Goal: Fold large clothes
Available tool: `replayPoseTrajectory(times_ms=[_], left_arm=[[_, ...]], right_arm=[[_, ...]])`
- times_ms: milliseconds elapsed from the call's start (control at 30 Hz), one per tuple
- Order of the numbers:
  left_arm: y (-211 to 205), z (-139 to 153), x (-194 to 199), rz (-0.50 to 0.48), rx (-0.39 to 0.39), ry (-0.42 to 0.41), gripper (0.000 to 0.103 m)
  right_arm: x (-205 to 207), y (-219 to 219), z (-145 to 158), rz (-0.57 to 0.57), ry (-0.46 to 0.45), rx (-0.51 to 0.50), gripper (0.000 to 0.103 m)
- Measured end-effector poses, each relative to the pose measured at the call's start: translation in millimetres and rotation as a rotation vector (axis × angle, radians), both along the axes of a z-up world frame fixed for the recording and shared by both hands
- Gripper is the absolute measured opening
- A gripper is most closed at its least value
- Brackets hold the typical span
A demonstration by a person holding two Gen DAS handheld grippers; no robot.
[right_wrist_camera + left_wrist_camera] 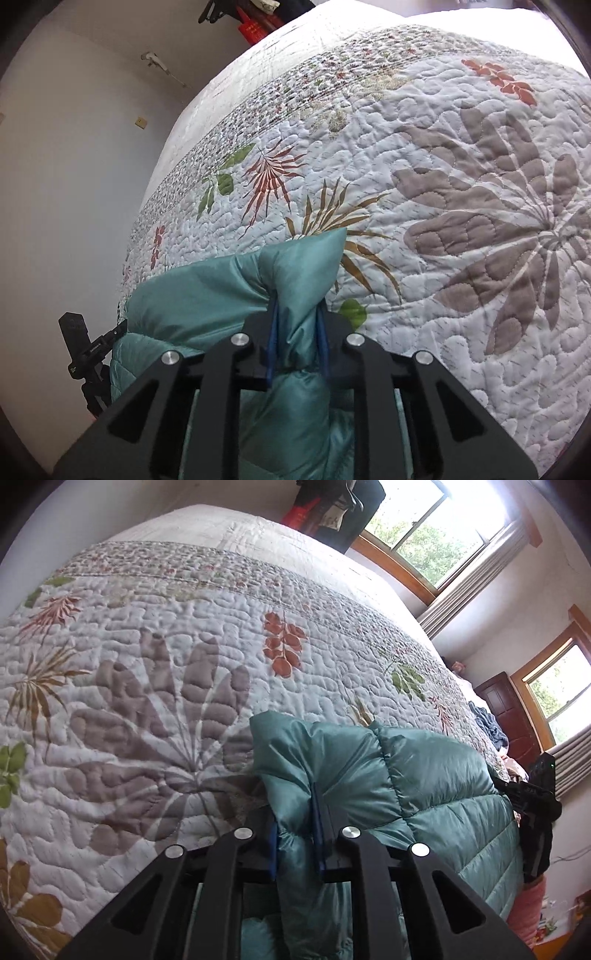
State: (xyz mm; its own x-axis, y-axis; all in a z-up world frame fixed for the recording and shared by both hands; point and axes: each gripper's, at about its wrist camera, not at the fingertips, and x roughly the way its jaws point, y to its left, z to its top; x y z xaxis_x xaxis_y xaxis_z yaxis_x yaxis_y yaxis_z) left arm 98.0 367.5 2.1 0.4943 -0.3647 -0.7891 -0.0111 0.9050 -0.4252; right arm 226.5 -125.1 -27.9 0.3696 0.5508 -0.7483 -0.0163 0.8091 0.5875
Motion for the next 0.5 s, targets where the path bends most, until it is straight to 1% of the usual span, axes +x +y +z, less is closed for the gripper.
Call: replayPoseTrajectory(times_ms=[33,100,200,267,333,367,433,500], left_arm=[[1.1,4.7,-3.1,0.007,0.007,-0.009,0.018],[3.8,17.2,-12.4,0.029,0.022,-0.040,0.019],[3.3,39.3,-32.7,0.046,0.062,-0.099,0.026],[-1.1,53.8,-50.5,0.040,0.073,-0.143,0.031],[-8.5,67.3,-71.3,0.025,0.075,-0.182,0.034],[-11.7,72.2,-80.7,0.018,0.070,-0.194,0.037],[-20.2,80.2,-98.2,0.005,0.062,-0.207,0.038],[-31.6,82.9,-111.3,-0.007,0.074,-0.204,0.040]], right_arm=[[-5.1,-2.1,5.8,-0.006,-0.013,-0.006,0.022],[-18.6,-7.0,19.3,-0.014,-0.043,-0.016,0.023],[-43.8,-11.7,36.4,-0.008,-0.068,-0.022,0.026],[-63.5,-11.0,44.9,0.002,-0.082,-0.044,0.027],[-87.5,-10.8,51.9,0.018,-0.094,-0.058,0.032],[-100.5,-9.7,54.9,0.025,-0.096,-0.065,0.033],[-122.1,-5.8,59.6,0.041,-0.105,-0.077,0.034],[-142.2,-1.0,61.4,0.051,-0.110,-0.097,0.034]])
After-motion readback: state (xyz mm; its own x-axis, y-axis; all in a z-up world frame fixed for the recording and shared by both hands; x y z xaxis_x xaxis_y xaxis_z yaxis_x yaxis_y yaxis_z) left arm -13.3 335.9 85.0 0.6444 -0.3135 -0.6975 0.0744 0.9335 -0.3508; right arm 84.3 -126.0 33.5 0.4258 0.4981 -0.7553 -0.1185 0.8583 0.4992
